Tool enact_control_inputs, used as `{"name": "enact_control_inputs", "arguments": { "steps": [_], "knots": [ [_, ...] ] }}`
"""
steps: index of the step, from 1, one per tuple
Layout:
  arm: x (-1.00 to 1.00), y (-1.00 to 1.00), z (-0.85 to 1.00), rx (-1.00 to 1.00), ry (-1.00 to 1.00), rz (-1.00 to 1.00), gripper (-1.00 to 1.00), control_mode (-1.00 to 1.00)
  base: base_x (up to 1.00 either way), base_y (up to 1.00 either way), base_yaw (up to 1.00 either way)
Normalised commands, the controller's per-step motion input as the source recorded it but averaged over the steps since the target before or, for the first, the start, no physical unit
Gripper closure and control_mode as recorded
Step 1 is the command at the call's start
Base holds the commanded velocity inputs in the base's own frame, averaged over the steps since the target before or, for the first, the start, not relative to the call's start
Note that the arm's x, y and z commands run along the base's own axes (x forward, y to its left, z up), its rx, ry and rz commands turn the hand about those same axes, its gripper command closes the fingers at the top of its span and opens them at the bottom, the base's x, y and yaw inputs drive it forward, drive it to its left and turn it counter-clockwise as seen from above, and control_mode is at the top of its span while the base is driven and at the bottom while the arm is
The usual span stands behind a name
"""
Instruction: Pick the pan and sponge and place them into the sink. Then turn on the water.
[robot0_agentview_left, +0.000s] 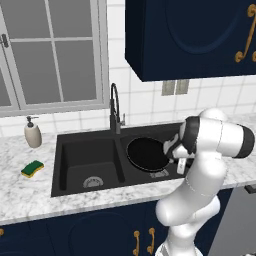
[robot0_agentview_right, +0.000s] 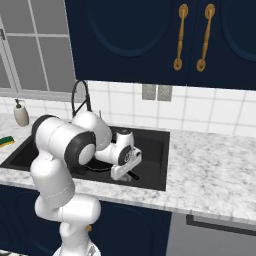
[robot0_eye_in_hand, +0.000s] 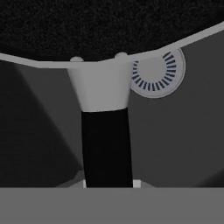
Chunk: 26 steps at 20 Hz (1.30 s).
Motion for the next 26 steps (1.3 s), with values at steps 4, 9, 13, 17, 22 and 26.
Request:
{"name": "enact_control_inputs", "arguments": {
  "steps": [4, 9, 13, 17, 22, 26],
  "knots": [
    [0.36, 0.00, -0.04, 0.00, 0.00, -0.08, 1.00, -1.00, 0.00, 0.00, 0.00],
    [0.32, 0.00, -0.17, 0.00, -0.03, -0.07, 1.00, -1.00, 0.00, 0.00, 0.00],
    [0.18, 0.00, -0.37, 0.00, -0.05, -0.07, 1.00, -1.00, 0.00, 0.00, 0.00],
    [0.08, 0.00, -0.47, 0.00, -0.03, -0.04, 1.00, -1.00, 0.00, 0.00, 0.00],
    [0.00, 0.00, -0.38, 0.00, 0.00, 0.00, 1.00, -1.00, 0.00, 0.00, 0.00],
    [0.06, 0.00, -0.34, 0.00, 0.00, 0.00, 1.00, -1.00, 0.00, 0.00, 0.00]
  ]
}}
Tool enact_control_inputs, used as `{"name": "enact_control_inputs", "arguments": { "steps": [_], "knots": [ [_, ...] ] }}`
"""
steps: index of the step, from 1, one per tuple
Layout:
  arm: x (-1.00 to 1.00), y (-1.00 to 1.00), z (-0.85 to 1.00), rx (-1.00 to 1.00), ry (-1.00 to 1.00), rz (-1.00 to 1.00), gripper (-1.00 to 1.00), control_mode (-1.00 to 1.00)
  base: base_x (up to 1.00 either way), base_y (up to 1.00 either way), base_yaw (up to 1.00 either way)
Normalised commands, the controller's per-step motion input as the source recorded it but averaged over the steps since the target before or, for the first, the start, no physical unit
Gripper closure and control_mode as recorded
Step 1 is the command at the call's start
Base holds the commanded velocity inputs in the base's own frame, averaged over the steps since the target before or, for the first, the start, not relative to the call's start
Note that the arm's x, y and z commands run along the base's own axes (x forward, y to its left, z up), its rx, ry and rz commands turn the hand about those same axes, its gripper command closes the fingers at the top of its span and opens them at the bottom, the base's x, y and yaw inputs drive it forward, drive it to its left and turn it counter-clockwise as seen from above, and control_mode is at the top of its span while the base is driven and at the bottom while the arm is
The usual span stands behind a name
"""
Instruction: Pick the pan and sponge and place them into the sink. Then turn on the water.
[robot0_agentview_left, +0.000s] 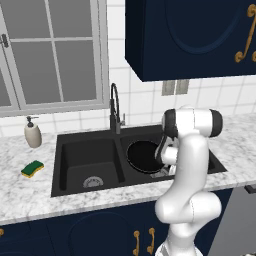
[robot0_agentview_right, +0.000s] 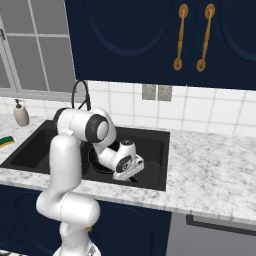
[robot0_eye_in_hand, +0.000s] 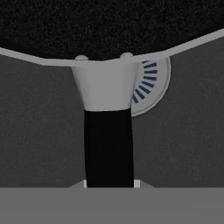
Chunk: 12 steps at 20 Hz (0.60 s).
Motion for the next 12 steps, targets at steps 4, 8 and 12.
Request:
{"name": "enact_control_inputs", "arguments": {
  "steps": [4, 8, 12],
  "knots": [
    [0.19, 0.00, -0.28, 0.00, 0.00, 0.00, 1.00, -1.00, 0.00, 0.00, 0.00],
    [0.30, 0.00, -0.17, 0.00, -0.02, 0.00, 1.00, -1.00, 0.00, 0.00, 0.00],
    [0.42, 0.00, -0.19, 0.00, -0.01, 0.00, 1.00, -1.00, 0.00, 0.00, 0.00]
  ]
}}
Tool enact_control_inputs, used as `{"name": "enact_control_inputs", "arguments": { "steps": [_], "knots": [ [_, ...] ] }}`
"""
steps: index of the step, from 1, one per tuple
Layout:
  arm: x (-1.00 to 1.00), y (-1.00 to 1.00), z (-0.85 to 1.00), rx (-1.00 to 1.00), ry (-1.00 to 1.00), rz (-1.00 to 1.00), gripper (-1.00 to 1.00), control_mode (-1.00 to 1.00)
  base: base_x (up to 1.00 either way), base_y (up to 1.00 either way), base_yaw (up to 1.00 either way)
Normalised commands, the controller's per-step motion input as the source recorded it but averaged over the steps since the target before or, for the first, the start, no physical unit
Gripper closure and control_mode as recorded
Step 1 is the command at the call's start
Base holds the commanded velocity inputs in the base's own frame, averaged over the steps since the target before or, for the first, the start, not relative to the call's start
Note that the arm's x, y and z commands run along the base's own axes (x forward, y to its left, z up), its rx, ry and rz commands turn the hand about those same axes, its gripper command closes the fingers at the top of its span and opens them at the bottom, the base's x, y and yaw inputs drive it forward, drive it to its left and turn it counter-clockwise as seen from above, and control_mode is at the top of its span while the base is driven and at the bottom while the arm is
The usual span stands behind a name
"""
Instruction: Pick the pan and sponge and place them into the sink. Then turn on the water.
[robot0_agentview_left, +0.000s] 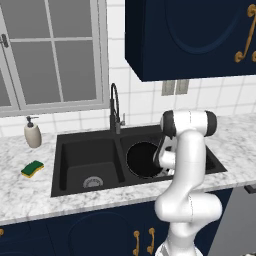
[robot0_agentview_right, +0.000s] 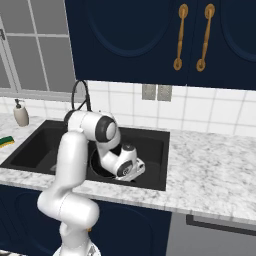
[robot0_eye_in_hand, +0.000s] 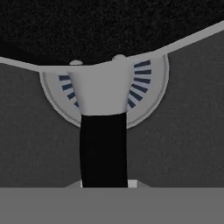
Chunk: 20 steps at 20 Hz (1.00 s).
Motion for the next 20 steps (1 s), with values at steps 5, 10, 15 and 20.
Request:
{"name": "enact_control_inputs", "arguments": {
  "steps": [5, 10, 15, 20],
  "knots": [
    [0.26, 0.00, -0.24, 0.00, 0.00, 0.00, 1.00, -1.00, 0.00, 0.00, 0.00],
    [0.00, 0.00, 0.00, 0.00, 0.00, 0.00, -1.00, -1.00, 0.00, 0.00, 0.00],
    [0.02, 0.00, 0.13, 0.00, -0.03, 0.00, -1.00, -1.00, 0.00, 0.00, 0.00],
    [-0.01, 0.00, 0.57, 0.00, -0.10, -0.02, -1.00, -1.00, 0.00, 0.00, 0.00]
  ]
}}
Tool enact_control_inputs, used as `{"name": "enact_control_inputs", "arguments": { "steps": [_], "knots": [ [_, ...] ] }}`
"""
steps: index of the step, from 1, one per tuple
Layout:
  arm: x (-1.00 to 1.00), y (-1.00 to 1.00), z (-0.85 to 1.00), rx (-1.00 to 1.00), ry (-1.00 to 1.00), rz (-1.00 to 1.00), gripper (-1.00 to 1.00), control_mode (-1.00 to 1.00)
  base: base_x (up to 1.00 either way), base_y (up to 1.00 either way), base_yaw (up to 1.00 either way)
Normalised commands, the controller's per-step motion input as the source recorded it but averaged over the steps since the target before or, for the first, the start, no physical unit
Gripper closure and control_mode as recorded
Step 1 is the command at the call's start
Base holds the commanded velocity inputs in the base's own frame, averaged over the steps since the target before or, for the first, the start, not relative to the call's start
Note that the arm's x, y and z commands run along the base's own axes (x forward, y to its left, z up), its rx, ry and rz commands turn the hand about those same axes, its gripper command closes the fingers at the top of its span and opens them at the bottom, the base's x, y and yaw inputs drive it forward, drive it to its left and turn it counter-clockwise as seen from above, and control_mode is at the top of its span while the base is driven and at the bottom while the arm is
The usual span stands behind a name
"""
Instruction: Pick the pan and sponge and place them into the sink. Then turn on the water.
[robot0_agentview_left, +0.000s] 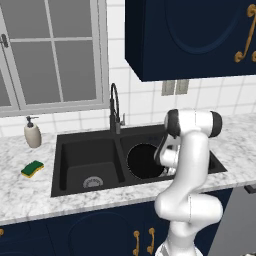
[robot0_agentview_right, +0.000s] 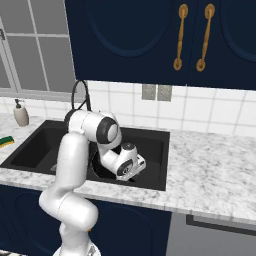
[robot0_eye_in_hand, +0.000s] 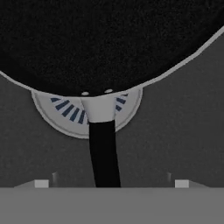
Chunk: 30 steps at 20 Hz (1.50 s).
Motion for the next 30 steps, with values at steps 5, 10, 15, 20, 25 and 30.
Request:
{"name": "enact_control_inputs", "arguments": {
  "steps": [5, 10, 15, 20, 25, 30],
  "knots": [
    [-0.01, 0.02, 0.83, 0.00, -0.08, -0.03, -1.00, -1.00, 0.00, 0.00, 0.00],
    [0.00, 0.00, 0.98, 0.00, -0.02, -0.05, -1.00, -1.00, 0.00, 0.00, 0.00],
    [-0.02, 0.15, 0.99, 0.00, 0.00, -0.14, -1.00, -1.00, 0.00, 0.00, 0.00],
    [0.00, 0.56, 0.99, -0.03, -0.01, -0.25, -1.00, -1.00, 0.00, 0.00, 0.00],
    [-0.06, 0.47, 1.00, -0.01, 0.00, -0.30, -1.00, -1.00, 0.00, 0.00, 0.00],
    [-0.33, 0.20, 0.98, 0.00, 0.00, -0.34, -1.00, -1.00, 0.00, 0.00, 0.00]
  ]
}}
